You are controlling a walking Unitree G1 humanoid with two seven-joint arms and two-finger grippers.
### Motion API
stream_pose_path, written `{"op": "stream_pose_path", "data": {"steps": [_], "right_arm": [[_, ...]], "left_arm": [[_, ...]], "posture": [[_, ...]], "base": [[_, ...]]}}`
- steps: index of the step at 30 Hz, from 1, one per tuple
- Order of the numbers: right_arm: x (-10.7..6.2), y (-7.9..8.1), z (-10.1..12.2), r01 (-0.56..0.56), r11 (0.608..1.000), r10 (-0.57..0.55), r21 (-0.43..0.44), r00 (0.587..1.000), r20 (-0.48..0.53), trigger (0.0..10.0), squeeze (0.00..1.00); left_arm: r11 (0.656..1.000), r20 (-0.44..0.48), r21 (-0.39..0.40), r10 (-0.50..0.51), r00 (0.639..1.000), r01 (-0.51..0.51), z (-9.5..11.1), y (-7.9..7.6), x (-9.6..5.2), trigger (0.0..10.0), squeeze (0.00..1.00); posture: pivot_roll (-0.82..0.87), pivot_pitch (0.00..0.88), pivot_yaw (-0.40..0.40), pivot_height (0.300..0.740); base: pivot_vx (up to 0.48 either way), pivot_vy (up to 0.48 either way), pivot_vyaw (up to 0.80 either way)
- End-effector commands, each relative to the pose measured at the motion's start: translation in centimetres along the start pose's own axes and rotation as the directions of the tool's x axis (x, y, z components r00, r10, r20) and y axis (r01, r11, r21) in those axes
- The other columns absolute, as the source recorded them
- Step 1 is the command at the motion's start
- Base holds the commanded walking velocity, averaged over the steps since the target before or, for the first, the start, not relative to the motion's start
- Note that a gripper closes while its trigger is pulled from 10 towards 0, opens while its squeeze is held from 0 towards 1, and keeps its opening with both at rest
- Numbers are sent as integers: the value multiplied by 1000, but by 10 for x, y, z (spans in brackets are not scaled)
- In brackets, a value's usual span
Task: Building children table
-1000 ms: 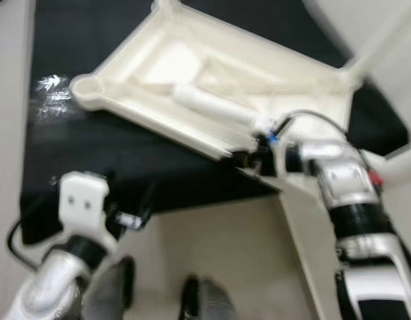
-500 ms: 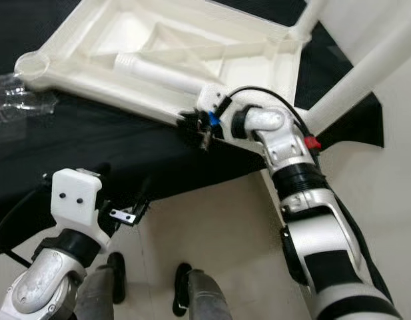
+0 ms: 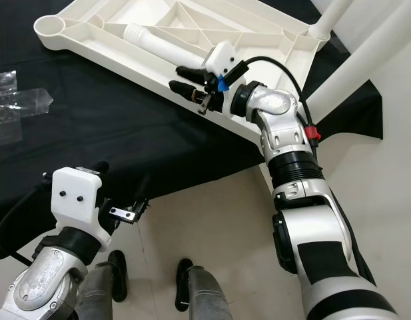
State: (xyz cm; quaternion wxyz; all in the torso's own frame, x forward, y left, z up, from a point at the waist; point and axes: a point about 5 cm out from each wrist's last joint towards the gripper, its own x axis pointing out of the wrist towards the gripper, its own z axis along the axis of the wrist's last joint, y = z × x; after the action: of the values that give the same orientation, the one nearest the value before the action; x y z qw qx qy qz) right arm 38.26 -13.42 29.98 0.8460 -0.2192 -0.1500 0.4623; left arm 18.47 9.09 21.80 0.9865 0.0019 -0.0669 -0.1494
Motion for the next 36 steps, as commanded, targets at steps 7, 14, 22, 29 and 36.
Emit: {"op": "stream_pose_path", "data": {"steps": [7,14,22,29,36], "right_arm": [[11,-4,7,112,993,-110,39,993,-49,10000,0],[24,1,12,324,934,-319,152,946,-55,10000,0],[15,30,8,400,884,-413,241,911,4,10000,0],[9,38,7,482,853,-483,198,874,-47,10000,0],[-19,43,-10,606,773,-585,188,795,-161,10000,0]], "left_arm": [[1000,-19,-18,-9,1000,9,-4,-3,-1,10000,0],[1000,-5,0,28,1000,-28,-3,3,3,10000,0],[995,45,65,69,997,-72,6,22,15,10000,0],[982,46,179,45,998,-52,11,50,26,10000,0],[935,34,354,-41,999,26,18,93,48,10000,0]], "posture": [[17,334,-159,740],[26,316,-161,740],[32,291,-143,740],[45,273,-141,740],[35,267,-122,740]], "base": [[0,0,0],[0,0,0],[0,0,0],[0,0,0],[0,0,0]]}}
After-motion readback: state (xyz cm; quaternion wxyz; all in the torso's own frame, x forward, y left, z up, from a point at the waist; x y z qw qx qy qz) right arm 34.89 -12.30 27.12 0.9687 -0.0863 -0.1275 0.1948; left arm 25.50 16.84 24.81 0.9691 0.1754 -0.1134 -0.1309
